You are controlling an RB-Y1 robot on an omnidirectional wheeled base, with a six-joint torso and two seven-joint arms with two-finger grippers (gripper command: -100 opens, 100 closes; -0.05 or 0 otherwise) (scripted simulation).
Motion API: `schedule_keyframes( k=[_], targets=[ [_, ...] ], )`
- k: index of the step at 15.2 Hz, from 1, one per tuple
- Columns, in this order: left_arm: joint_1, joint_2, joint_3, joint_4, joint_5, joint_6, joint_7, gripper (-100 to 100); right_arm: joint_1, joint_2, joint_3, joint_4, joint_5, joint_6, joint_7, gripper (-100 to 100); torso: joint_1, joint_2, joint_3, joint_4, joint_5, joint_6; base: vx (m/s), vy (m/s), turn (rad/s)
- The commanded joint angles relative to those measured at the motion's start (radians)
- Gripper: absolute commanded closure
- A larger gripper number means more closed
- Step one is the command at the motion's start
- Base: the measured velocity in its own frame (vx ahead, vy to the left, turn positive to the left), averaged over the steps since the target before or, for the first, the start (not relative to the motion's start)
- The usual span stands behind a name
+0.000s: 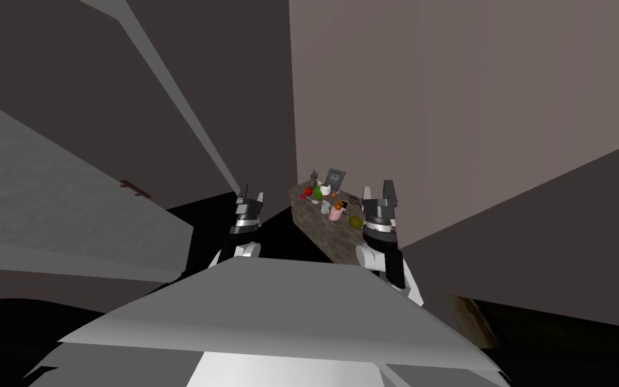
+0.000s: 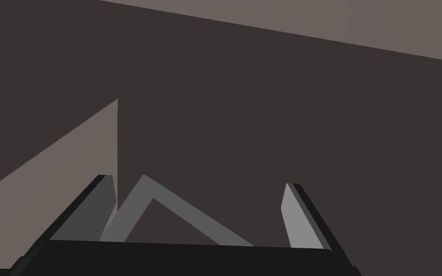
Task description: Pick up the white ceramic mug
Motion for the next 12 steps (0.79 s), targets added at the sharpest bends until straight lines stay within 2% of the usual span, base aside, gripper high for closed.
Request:
schedule_keyframes(
  k=[1,2,3,4,5,6,8,9,10,11,12],
  targets=[
    [0.000,0.000,0.000,0.000,0.000,0.000,0.000,0,-0.023,-0.040,0.017,0.012,0.019,-0.009,0.007,-100,0.000,0.000,0.000,0.000,0.000,0.000,0.042,0.017,-0.013],
    [0.000,0.000,0.000,0.000,0.000,0.000,0.000,0,-0.049,-0.071,0.035,0.024,0.043,-0.022,0.013,-100,0.000,0.000,0.000,0.000,0.000,0.000,0.052,0.025,-0.017],
    [0.000,0.000,0.000,0.000,0.000,0.000,0.000,0,-0.049,-0.087,0.035,0.024,0.043,-0.022,0.013,-100,0.001,-0.001,0.000,0.000,0.000,0.000,0.054,0.023,-0.016],
    [0.000,0.000,0.000,0.000,0.000,0.000,0.000,0,-0.078,-0.113,0.056,0.039,0.069,-0.035,0.019,-100,0.001,-0.001,-0.001,0.000,0.000,0.000,0.056,0.019,-0.025],
    [0.000,0.000,0.000,0.000,0.000,0.000,0.000,0,-0.078,-0.136,0.056,0.039,0.069,-0.035,0.019,-100,0.001,-0.001,-0.001,0.000,0.000,0.000,0.056,0.017,-0.014],
    [0.000,0.000,0.000,0.000,0.000,0.000,0.000,0,-0.110,-0.163,0.079,0.054,0.098,-0.050,0.027,-100,0.000,-0.002,-0.001,0.000,0.000,0.000,0.062,0.021,-0.021],
    [0.000,0.000,0.000,0.000,0.000,0.000,0.000,0,-0.110,-0.188,0.079,0.054,0.098,-0.050,0.027,-100,0.001,-0.002,-0.001,0.000,0.000,0.000,0.049,0.018,-0.009],
    [0.000,0.000,0.000,0.000,0.000,0.000,0.000,0,-0.144,-0.226,0.103,0.071,0.129,-0.067,0.034,-100,0.000,-0.001,-0.001,0.000,0.000,0.000,0.049,0.012,-0.021],
    [0.000,0.000,0.000,0.000,0.000,0.000,0.000,0,-0.144,-0.241,0.103,0.071,0.129,-0.067,0.034,-100,0.000,-0.001,-0.001,0.000,0.000,0.000,0.049,0.019,-0.018],
    [0.000,0.000,0.000,0.000,0.000,0.000,0.000,0,-0.181,-0.267,0.130,0.089,0.162,-0.084,0.042,-100,0.000,-0.001,-0.001,0.000,0.000,0.000,0.058,0.026,-0.029],
    [0.000,0.000,0.000,0.000,0.000,0.000,0.000,0,-0.181,-0.290,0.130,0.089,0.162,-0.084,0.042,-100,0.001,-0.002,-0.001,0.000,0.000,0.000,0.059,0.031,-0.019]
  ],
)
